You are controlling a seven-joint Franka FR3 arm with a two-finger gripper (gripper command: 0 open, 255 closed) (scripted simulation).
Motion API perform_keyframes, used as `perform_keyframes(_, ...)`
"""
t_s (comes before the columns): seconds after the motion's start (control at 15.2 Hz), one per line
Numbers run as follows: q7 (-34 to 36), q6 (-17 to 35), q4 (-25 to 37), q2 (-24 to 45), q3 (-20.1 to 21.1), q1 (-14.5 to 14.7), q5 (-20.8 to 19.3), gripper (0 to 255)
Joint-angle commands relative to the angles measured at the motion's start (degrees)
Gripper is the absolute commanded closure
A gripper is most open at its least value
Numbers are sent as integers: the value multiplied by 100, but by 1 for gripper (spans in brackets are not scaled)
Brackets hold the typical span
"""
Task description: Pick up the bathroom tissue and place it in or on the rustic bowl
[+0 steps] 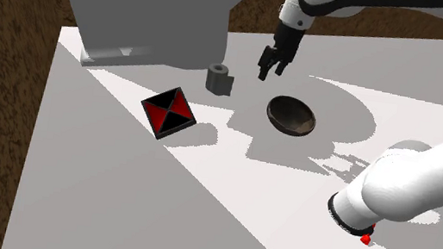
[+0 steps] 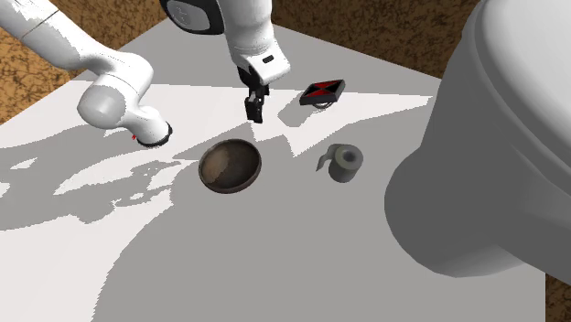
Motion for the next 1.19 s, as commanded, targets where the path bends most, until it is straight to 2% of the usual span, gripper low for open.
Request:
perform_keyframes(0.0,41,203,282,496,30,7,-31,0)
perform_keyframes(0.53,251,727,1536,2341,112,27,-217,0)
perform_keyframes(1.06,463,766,3262,4183,103,72,-438,0)
perform_keyframes(1.12,462,835,3217,4207,102,73,-437,0)
